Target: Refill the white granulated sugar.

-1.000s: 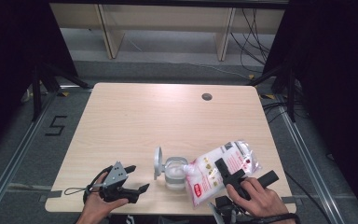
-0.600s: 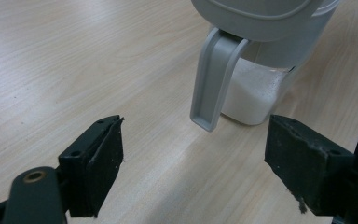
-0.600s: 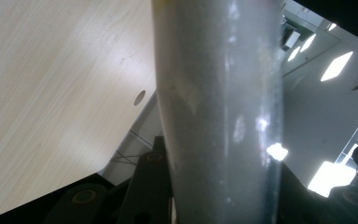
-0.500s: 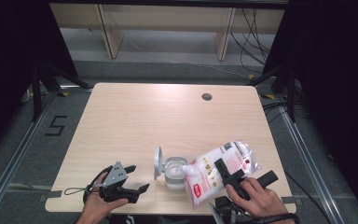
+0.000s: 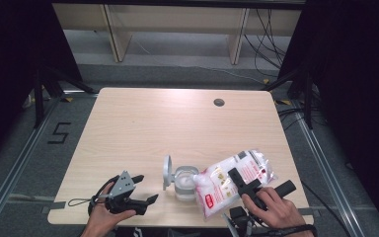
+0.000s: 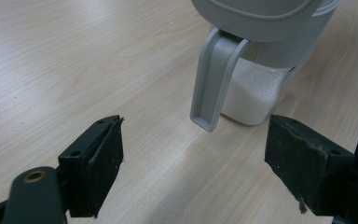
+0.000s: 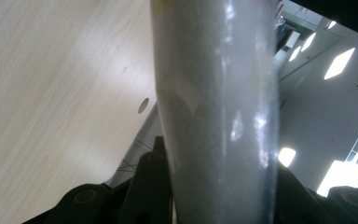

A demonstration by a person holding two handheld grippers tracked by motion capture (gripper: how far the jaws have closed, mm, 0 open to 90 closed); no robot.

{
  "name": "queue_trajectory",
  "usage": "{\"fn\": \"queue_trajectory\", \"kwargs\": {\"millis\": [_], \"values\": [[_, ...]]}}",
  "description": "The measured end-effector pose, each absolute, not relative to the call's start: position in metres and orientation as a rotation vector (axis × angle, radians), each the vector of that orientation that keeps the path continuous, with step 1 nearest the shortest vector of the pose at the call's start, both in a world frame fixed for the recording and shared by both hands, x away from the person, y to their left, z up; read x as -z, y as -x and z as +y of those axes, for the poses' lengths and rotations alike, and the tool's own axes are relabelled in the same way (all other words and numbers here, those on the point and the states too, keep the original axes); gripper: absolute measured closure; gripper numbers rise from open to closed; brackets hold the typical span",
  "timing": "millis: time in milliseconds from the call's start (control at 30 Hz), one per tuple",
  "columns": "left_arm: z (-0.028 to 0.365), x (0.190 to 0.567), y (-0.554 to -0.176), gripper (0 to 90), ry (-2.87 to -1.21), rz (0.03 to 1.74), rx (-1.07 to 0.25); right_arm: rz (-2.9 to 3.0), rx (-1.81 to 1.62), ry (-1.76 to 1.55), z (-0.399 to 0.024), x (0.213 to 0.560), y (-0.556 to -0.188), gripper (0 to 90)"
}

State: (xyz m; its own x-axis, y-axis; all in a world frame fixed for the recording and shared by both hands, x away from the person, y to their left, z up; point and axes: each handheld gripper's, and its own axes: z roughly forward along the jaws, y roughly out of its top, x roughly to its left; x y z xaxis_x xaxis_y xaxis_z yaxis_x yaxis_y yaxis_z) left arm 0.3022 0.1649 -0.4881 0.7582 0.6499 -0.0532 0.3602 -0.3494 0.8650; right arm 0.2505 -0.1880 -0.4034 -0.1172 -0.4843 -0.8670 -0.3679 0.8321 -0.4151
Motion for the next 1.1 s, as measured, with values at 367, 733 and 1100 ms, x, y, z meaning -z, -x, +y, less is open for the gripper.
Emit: {"fn": "queue_trajectory", "kwargs": {"millis": [367, 733, 1100], "values": [[0.166, 0.487, -0.303, 18.9, -1.968, 0.764, -0.377, 1.76, -0.014, 0.614, -0.193, 0.405, -0.254, 79.6], [0.168, 0.486, -0.303, 18.9, -1.961, 0.771, -0.381, 1.853, -0.236, 0.523, -0.198, 0.404, -0.26, 80.1], [0.168, 0.487, -0.303, 19.0, -1.96, 0.779, -0.377, 1.922, -0.509, 0.31, -0.22, 0.399, -0.269, 80.6]]}}
